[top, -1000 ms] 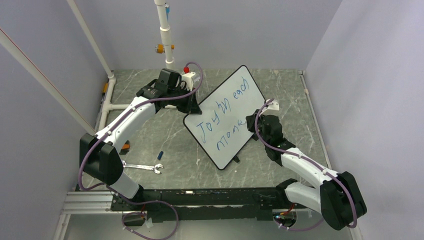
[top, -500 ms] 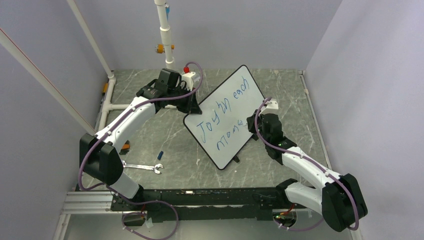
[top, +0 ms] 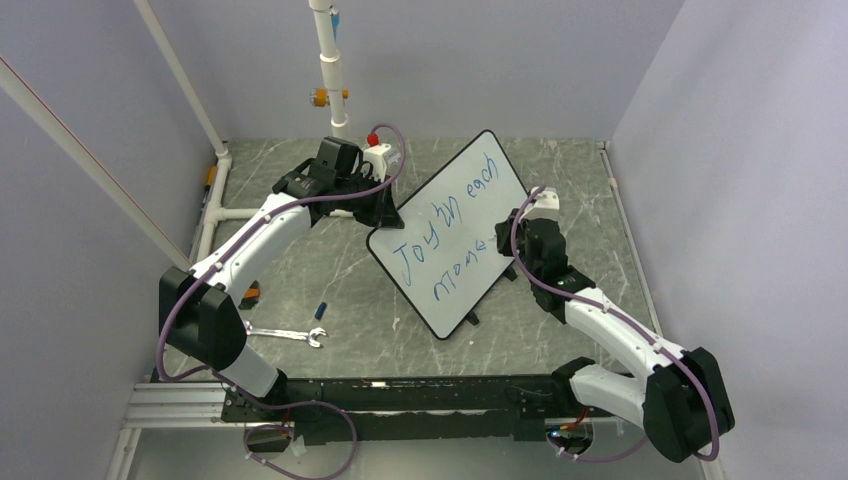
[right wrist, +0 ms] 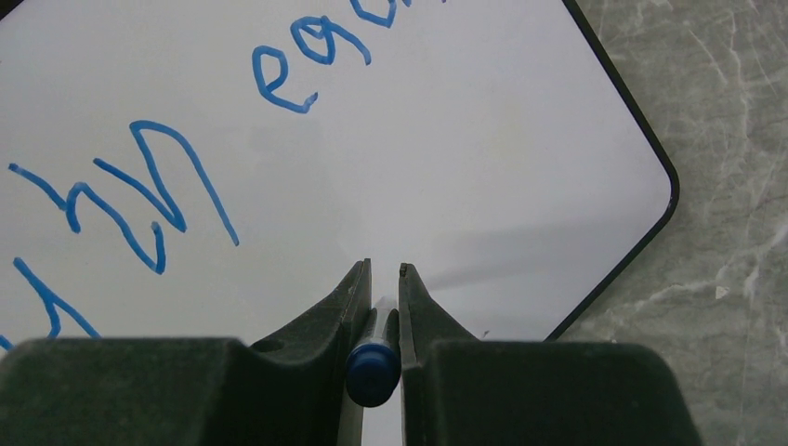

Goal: Write a sentence on the whiteboard

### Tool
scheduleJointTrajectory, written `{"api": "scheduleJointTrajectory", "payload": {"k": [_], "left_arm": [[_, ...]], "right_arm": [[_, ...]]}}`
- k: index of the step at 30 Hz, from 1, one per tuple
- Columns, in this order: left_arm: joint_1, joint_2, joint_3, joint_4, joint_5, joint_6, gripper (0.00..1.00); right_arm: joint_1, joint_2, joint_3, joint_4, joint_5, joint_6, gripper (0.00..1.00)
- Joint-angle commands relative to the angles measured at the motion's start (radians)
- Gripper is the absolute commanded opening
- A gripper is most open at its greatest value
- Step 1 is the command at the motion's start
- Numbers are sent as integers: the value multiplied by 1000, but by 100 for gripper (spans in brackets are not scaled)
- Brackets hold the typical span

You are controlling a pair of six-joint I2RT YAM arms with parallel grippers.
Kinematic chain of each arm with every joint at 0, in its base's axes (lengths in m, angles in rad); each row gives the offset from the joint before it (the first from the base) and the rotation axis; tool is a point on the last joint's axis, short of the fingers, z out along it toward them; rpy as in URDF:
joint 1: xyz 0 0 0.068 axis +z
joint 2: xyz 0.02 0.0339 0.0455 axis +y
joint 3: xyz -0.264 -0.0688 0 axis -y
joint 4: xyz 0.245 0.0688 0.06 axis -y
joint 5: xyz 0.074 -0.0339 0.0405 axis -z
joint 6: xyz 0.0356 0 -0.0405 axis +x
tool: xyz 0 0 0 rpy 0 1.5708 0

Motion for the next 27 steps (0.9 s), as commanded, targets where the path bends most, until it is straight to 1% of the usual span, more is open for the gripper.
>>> {"api": "scheduleJointTrajectory", "payload": {"k": [1, 15, 27], "left_arm": [[16, -10, 1, -35, -333, 194, 0], [17, -9, 2, -35, -333, 195, 0], [16, -8, 2, -35, -334, 195, 0]], "right_arm": [[-10, 28, 55, 81, -15, -12, 0], [-24, 88, 32, 147, -56, 4, 0], [-28, 69, -49, 159, -58, 13, 0]]}}
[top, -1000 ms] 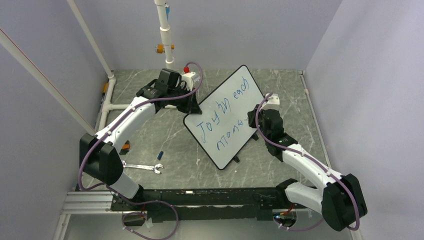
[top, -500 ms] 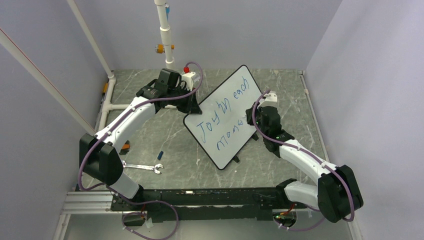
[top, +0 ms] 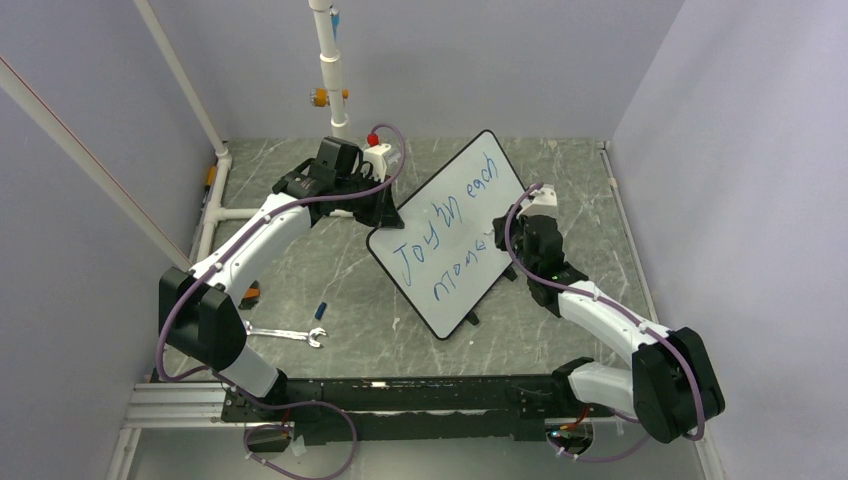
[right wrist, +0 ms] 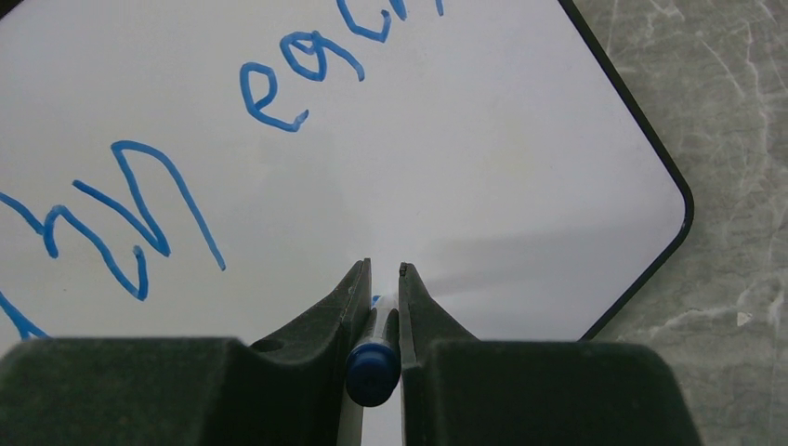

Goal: Write a sentence on the whiteboard

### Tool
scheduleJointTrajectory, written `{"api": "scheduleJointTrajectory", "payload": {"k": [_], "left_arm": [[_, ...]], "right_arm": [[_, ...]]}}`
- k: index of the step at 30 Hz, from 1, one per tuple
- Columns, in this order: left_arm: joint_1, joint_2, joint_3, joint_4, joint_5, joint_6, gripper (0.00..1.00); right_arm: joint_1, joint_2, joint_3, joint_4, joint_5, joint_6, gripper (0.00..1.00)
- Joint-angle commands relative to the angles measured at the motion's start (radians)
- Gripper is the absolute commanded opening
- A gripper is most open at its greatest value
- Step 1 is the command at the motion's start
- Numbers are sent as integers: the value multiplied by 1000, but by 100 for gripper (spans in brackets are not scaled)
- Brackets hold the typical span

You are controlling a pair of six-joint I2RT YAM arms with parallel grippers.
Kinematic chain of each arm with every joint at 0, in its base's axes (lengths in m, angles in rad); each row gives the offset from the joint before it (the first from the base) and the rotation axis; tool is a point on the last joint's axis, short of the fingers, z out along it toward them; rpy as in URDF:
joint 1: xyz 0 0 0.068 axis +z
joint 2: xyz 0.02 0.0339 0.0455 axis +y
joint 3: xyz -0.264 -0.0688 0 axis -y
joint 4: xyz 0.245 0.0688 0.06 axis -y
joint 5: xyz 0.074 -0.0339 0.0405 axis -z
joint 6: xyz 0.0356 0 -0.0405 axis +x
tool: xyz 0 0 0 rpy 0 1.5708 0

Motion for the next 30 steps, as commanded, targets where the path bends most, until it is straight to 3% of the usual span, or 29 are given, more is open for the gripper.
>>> {"api": "scheduleJointTrajectory", "payload": {"k": [1, 12, 30], "left_arm": [[17, -7, 2, -35, -332, 195, 0], [17, -5, 1, -35, -332, 194, 0], [17, -2, 2, -36, -334, 196, 0]], "right_arm": [[-5, -18, -39, 27, -13, 11, 0], [-6, -50, -87, 18, -14, 24, 0], [-6, -5, 32, 3, -16, 6, 0]]}}
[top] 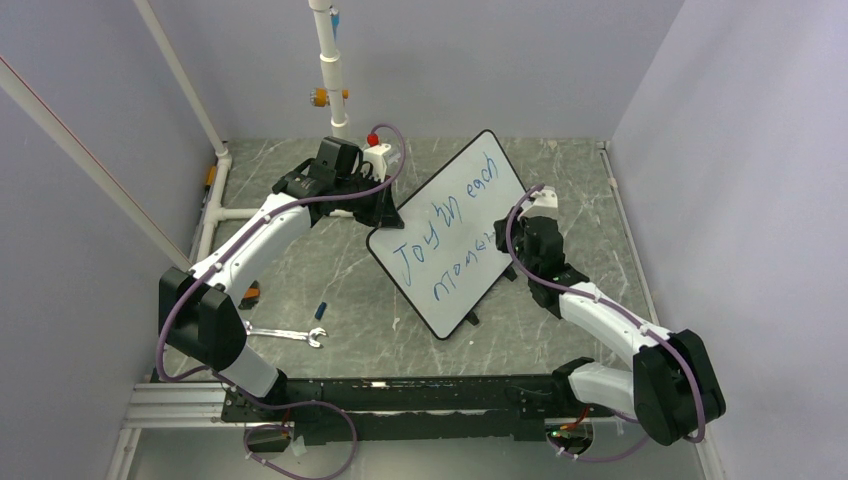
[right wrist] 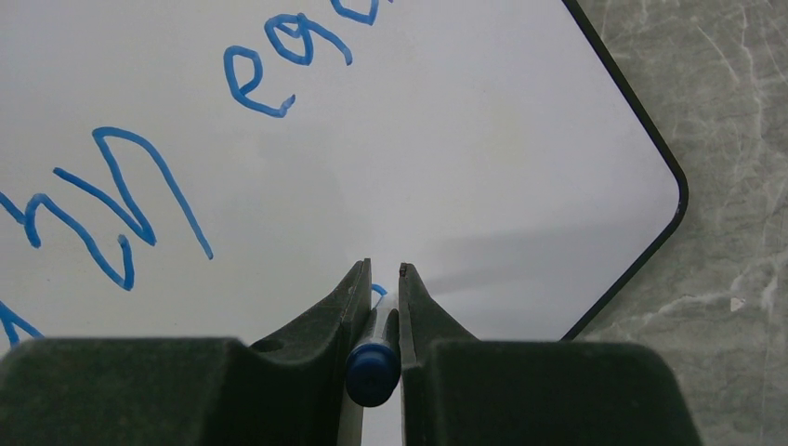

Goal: Write a sentence on the whiteboard

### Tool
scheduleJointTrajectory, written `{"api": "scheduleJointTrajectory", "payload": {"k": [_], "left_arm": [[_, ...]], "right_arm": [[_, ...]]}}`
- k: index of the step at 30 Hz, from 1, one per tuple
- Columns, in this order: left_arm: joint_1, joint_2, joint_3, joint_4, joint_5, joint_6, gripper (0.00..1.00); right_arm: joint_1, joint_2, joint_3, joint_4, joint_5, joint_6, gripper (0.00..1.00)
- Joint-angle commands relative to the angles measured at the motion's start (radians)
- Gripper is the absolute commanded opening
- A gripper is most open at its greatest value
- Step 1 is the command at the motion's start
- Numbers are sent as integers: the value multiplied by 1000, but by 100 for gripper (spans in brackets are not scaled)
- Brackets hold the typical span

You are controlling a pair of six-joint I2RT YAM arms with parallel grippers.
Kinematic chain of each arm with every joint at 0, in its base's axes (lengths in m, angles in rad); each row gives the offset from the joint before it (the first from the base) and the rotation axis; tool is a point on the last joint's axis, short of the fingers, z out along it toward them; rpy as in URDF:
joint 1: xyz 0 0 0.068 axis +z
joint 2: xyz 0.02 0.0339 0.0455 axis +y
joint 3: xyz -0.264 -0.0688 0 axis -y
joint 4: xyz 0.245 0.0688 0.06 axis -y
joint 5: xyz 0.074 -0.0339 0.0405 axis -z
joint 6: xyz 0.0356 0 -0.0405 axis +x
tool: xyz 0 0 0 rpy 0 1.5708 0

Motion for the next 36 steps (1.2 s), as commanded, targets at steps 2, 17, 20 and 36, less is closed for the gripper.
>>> {"api": "scheduleJointTrajectory", "payload": {"k": [2, 17, 20, 36], "left_arm": [[17, -2, 2, -36, -335, 196, 0], [17, 5, 2, -38, -338, 198, 0], [17, 4, 2, -37, -339, 198, 0], [17, 3, 2, -37, -335, 196, 0]], "right_arm": [[-1, 18, 60, 16, -15, -2, 0], [-33, 87, 106, 30, -29, -9, 0], [-37, 84, 89, 30, -33, -10, 0], [-47, 21, -17, 21, -25, 6, 0]]}}
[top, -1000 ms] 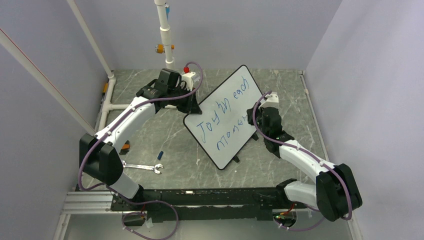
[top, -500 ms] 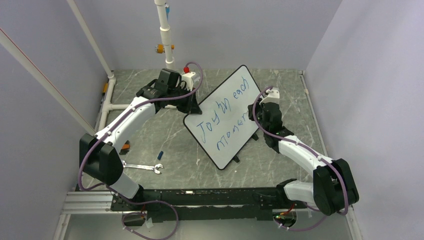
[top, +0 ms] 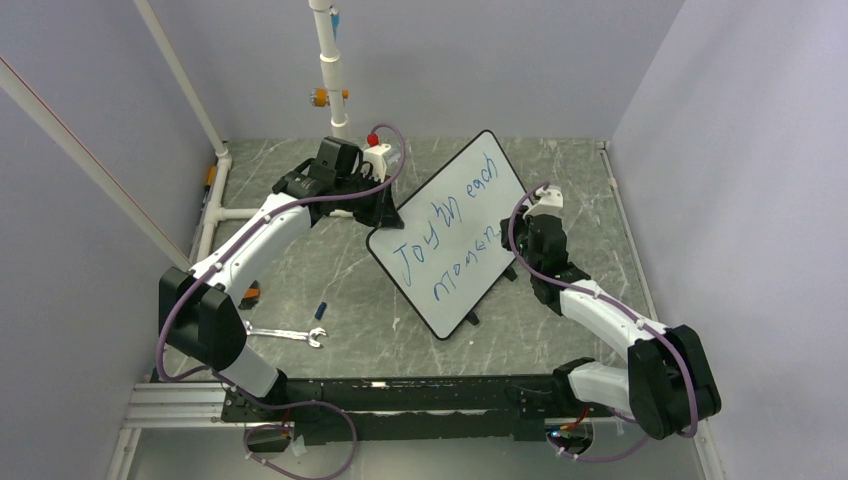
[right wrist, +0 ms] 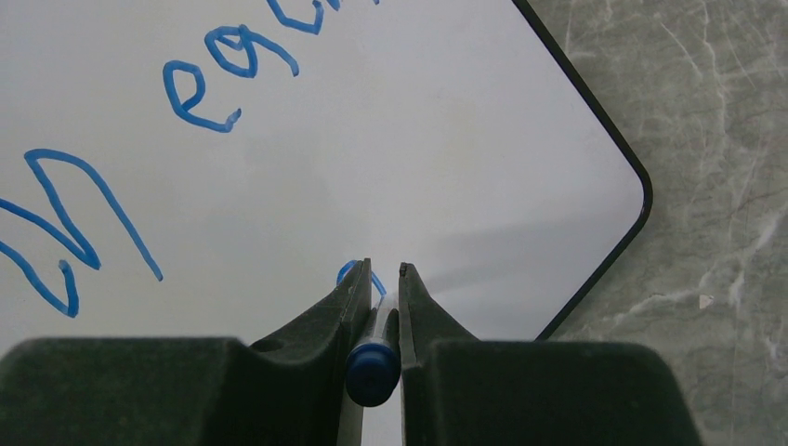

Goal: Write a sentence on the whiteboard

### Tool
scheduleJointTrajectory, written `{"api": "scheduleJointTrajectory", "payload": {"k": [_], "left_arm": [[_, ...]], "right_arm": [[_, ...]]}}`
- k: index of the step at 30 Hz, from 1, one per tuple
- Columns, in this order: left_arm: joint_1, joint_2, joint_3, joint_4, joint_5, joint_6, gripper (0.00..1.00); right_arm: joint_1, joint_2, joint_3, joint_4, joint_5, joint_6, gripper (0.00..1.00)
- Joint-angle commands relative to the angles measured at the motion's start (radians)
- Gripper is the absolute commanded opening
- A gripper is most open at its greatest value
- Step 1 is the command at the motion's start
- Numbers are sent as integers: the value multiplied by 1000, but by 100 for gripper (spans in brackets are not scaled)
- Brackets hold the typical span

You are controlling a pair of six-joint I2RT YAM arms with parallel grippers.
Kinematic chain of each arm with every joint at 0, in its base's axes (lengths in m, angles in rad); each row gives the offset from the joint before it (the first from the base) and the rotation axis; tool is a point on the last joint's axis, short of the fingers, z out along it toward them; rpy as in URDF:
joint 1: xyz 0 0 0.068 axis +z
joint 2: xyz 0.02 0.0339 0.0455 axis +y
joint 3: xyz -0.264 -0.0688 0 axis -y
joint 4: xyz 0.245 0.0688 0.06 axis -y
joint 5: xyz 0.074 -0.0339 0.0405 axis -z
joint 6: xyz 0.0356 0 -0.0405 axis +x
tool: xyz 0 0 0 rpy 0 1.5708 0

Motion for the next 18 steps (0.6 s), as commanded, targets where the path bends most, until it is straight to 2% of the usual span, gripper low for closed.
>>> {"api": "scheduleJointTrajectory", "payload": {"k": [1, 11, 18], "left_arm": [[16, 3, 2, -35, -334, 195, 0], [17, 0, 2, -35, -335, 195, 0], [17, -3, 0, -34, -334, 196, 0]], "right_arm": [[3, -16, -17, -6, -15, 9, 0], [0, -76, 7, -53, 15, -32, 0], [-33, -98, 8, -20, -16, -27, 0]]}}
